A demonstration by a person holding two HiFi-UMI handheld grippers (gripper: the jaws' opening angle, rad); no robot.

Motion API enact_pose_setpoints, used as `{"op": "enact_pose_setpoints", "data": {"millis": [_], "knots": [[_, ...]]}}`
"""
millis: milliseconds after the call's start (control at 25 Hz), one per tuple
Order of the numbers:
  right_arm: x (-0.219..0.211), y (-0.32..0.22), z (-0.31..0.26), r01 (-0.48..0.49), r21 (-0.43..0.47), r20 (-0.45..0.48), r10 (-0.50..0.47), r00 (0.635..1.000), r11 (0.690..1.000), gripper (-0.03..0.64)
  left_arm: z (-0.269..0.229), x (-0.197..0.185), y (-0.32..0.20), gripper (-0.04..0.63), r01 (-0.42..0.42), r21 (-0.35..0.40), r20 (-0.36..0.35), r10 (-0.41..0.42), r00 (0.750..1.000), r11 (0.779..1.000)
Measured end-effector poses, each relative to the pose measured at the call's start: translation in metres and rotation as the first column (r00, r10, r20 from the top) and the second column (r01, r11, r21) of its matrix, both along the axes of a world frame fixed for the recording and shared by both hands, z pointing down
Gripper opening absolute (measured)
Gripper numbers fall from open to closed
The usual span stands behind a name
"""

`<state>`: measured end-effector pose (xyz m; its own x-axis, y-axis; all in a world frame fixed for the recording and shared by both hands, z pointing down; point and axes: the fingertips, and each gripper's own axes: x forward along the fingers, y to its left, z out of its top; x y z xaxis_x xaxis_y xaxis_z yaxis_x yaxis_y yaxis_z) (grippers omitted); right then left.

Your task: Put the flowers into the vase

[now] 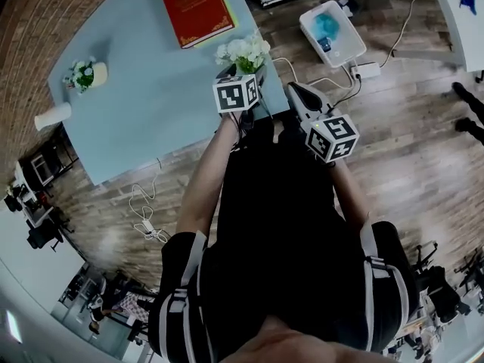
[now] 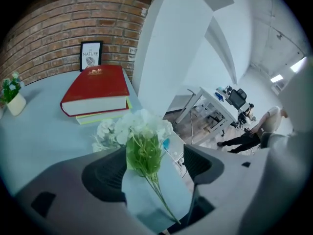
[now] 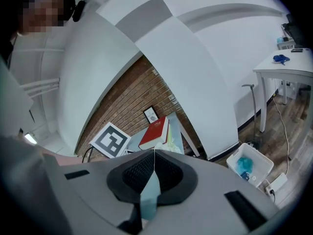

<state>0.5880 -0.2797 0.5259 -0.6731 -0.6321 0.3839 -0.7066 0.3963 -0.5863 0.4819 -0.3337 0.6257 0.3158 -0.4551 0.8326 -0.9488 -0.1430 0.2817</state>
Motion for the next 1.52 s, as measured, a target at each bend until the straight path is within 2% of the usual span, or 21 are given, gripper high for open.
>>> {"op": "enact_pose_setpoints", "data": {"millis": [200, 360, 520, 920, 1040, 1160, 1280, 1400, 1520], "knots": [[0.016, 0.003, 0.010, -0.014, -0.023, 0.005, 0.014, 1.000, 1.000, 0.018, 0.034, 0.000, -0.002, 0.405, 0.011, -0.086, 0.063, -0.006, 0.998, 0.996], [0.032, 0.004, 0.018, -0.024, -0.031, 0.005, 0.024, 1.000, 0.999, 0.017, 0.052, 0.003, 0.000, 0.407, 0.040, -0.149, 0.065, -0.031, 0.997, 0.988], [0.045, 0.000, 0.022, -0.024, -0.033, 0.003, 0.024, 1.000, 0.999, 0.017, 0.065, -0.003, -0.004, 0.407, 0.073, -0.160, 0.132, -0.051, 0.990, 0.984], [0.062, -0.006, 0.025, -0.016, -0.043, -0.015, 0.016, 1.000, 0.999, 0.018, 0.085, -0.010, -0.005, 0.403, 0.129, -0.191, 0.223, -0.085, 0.971, 0.973], [0.065, -0.006, 0.025, -0.010, -0.046, -0.018, 0.009, 1.000, 0.999, 0.017, 0.086, -0.013, -0.004, 0.339, 0.140, -0.194, 0.248, -0.089, 0.965, 0.971], [0.066, -0.006, 0.024, -0.002, -0.044, -0.018, 0.001, 1.000, 0.999, 0.017, 0.086, -0.014, 0.002, 0.265, 0.153, -0.225, 0.241, -0.098, 0.966, 0.962], [0.068, -0.007, 0.024, 0.009, -0.040, -0.017, -0.010, 1.000, 0.999, 0.017, 0.082, -0.022, -0.006, 0.228, 0.144, -0.175, 0.249, -0.098, 0.963, 0.974], [0.067, -0.005, 0.025, 0.028, -0.036, -0.018, -0.029, 0.999, 0.999, 0.017, 0.068, -0.036, -0.007, 0.199, 0.176, -0.116, 0.222, -0.147, 0.964, 0.978], [0.061, -0.005, 0.025, 0.066, -0.029, -0.016, -0.066, 0.998, 0.997, 0.017, 0.037, -0.060, -0.008, 0.192, 0.213, 0.007, 0.188, -0.210, 0.959, 0.977]]}}
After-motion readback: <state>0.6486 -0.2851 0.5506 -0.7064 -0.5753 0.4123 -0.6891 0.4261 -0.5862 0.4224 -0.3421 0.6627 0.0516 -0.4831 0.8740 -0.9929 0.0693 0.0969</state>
